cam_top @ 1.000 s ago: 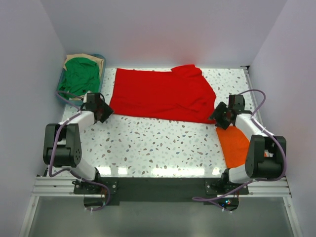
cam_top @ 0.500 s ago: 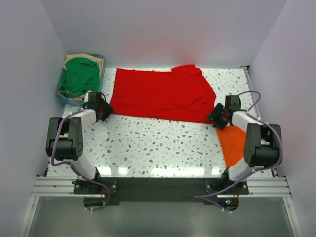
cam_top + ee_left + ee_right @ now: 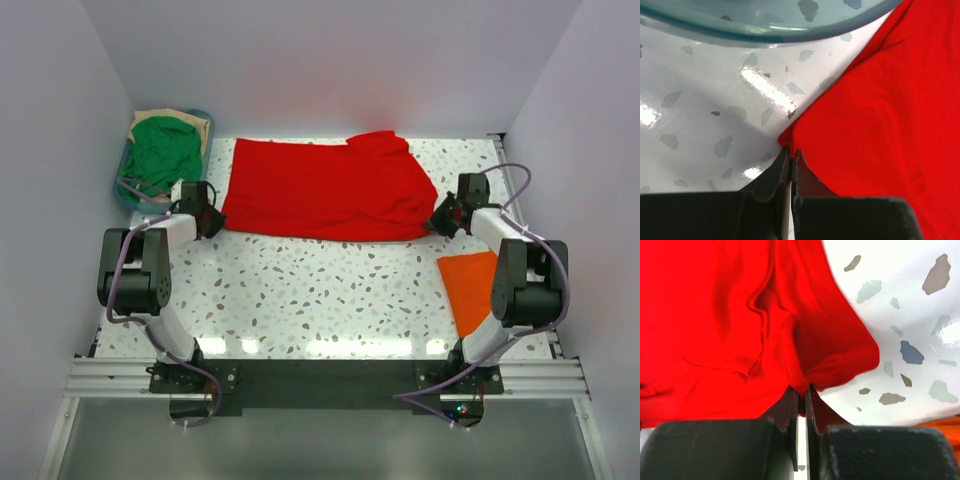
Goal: Fold and stack the t-shirts
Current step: Fold the tshirt
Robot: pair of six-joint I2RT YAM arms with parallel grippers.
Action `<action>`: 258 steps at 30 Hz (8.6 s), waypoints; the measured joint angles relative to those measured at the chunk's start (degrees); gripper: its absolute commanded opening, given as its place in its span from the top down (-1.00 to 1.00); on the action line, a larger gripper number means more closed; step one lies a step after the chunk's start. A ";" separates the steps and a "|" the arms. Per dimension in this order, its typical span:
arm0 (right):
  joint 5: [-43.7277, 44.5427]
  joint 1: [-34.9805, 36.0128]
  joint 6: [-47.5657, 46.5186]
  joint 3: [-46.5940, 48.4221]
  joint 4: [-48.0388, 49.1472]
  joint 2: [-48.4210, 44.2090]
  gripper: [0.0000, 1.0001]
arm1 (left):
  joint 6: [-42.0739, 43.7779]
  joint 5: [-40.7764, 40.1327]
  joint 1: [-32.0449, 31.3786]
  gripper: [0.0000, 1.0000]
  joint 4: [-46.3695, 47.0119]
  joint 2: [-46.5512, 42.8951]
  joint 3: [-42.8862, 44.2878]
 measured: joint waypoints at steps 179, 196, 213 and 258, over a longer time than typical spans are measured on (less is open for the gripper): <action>15.08 24.22 1.68 -16.22 -8.50 -19.87 1.00 | 18.23 9.84 -10.51 -0.08 -16.76 -39.41 -13.92; 15.06 24.50 -2.45 1.70 -6.51 -2.43 1.00 | 18.23 9.81 -10.49 -0.08 -16.76 -39.41 -13.92; 16.50 28.74 -5.77 9.42 -3.26 5.60 1.00 | 18.16 9.81 -10.49 -0.09 -16.72 -38.93 -14.01; 8.98 47.15 -22.03 7.32 -1.51 8.83 0.16 | -3.41 -4.44 -10.49 -0.04 -12.96 -43.04 -32.04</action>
